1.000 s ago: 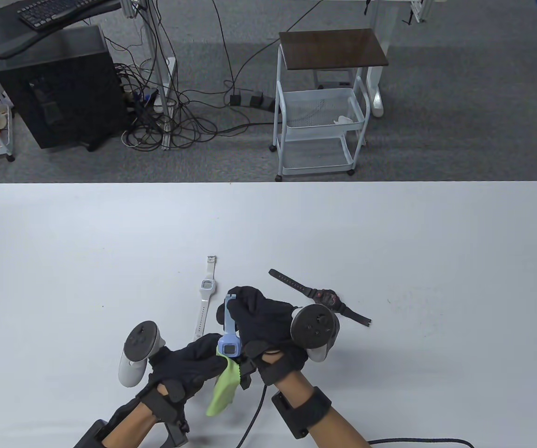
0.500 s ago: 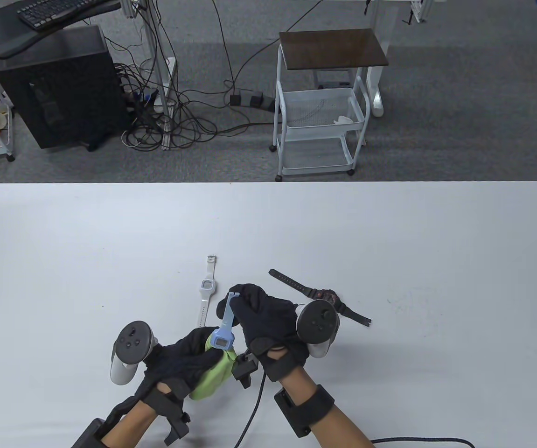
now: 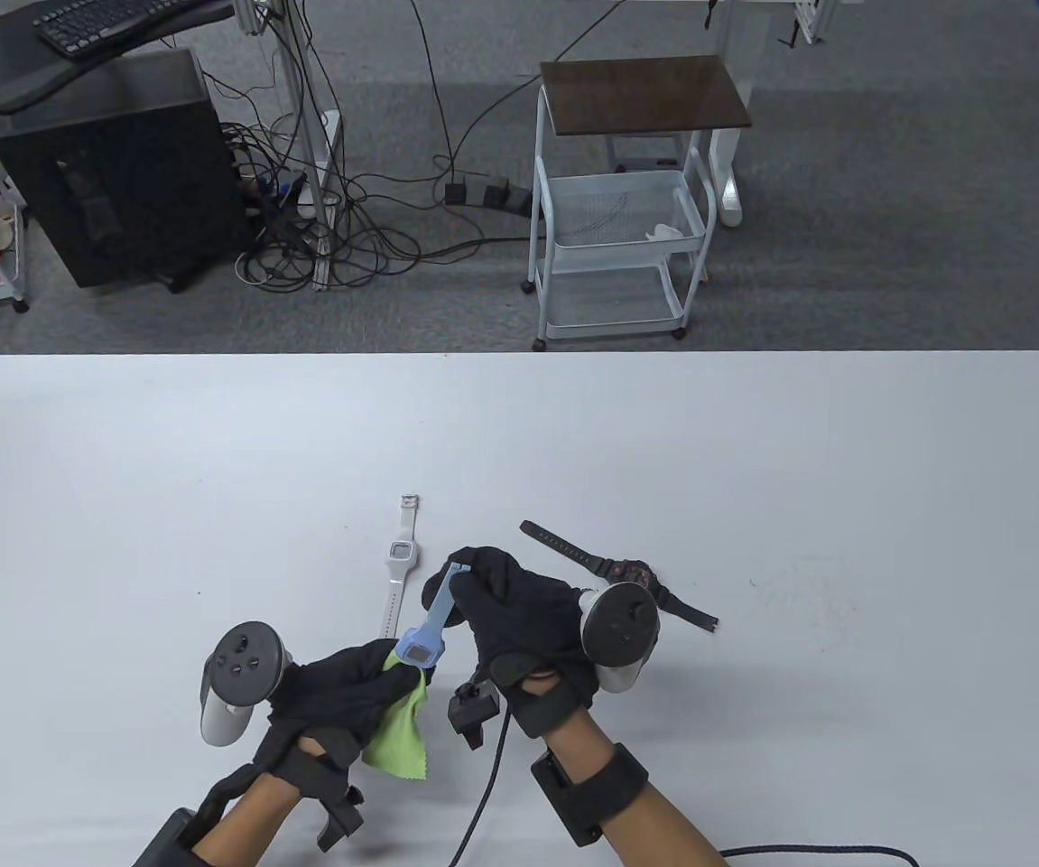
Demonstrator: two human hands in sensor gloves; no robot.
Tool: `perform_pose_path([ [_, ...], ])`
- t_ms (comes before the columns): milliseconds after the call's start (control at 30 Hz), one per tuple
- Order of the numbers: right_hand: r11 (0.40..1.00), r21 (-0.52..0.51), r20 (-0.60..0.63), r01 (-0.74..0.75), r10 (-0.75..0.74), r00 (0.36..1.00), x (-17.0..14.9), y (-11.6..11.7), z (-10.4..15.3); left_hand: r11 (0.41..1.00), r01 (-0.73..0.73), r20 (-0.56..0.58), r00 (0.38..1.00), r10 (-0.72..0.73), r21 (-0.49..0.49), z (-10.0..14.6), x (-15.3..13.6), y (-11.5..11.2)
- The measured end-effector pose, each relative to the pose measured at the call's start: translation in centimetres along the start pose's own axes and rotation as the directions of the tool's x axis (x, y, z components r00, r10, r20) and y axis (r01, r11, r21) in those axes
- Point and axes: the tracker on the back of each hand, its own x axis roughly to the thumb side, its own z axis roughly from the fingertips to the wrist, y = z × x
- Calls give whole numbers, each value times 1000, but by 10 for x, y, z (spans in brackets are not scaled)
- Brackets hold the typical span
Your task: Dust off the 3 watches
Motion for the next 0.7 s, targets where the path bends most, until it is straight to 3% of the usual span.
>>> perform_pose_path([
  [233,1000,-2,-1,-2,2,1000,-1,-1,0,998,66,-30,997,-67,-16,0,3,2],
  [500,1000,-17,6,21,-21,1000,0,-4,-1,999,35,-53,998,-34,29,2,-2,7],
  [700,999,-42,20,16,-15,1000,0,-7,-1,997,76,-56,995,-76,-12,0,1,3],
])
